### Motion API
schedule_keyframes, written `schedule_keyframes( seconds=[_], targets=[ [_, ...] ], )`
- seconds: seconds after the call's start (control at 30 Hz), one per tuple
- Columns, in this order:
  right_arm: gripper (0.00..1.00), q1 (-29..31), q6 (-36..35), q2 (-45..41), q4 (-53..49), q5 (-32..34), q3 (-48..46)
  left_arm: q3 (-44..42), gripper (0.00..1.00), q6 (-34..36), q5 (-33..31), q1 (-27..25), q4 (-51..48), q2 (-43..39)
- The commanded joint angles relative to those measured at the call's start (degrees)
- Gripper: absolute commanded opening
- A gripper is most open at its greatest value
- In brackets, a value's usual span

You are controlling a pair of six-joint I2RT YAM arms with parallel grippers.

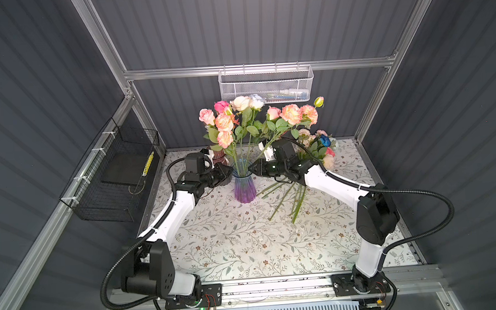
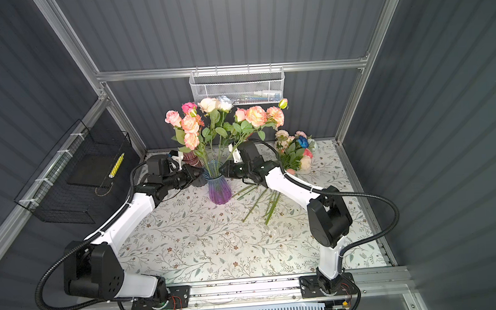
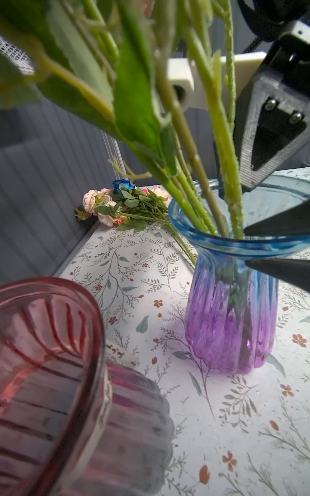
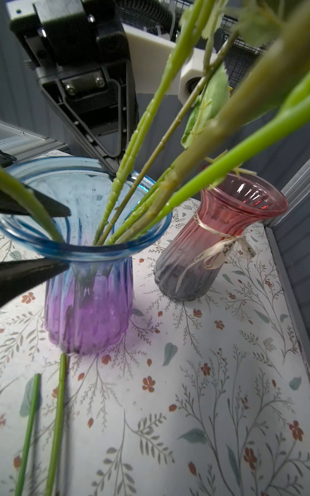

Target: Arrange the flowers into the vase

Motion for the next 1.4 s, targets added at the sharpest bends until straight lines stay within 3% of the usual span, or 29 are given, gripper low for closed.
schedule_keyframes(
  seconds=[0.0,0.67,1.1,1.37],
  targets=[
    [0.28,0.22,-4.7,1.86,-1.44,-2.26,2.73,2.26,0.15,-0.7,3.3,-1.09,5.69,2.51],
    [0.32,-4.72,-9.66,9.1,-8.41,0.24,15.0,13.86,0.15,-2.26,-0.89,-4.08,9.16,17.16],
    [0.57,-5.88,-8.31,4.33,-6.08,-0.39,10.62,14.15,0.4,-3.19,-5.29,-3.4,8.4,14.14],
    [0.65,-6.49,-7.05,-1.78,-3.87,-0.92,4.21,11.96,0.52,-3.66,-10.18,-2.85,6.69,9.08]
  ],
)
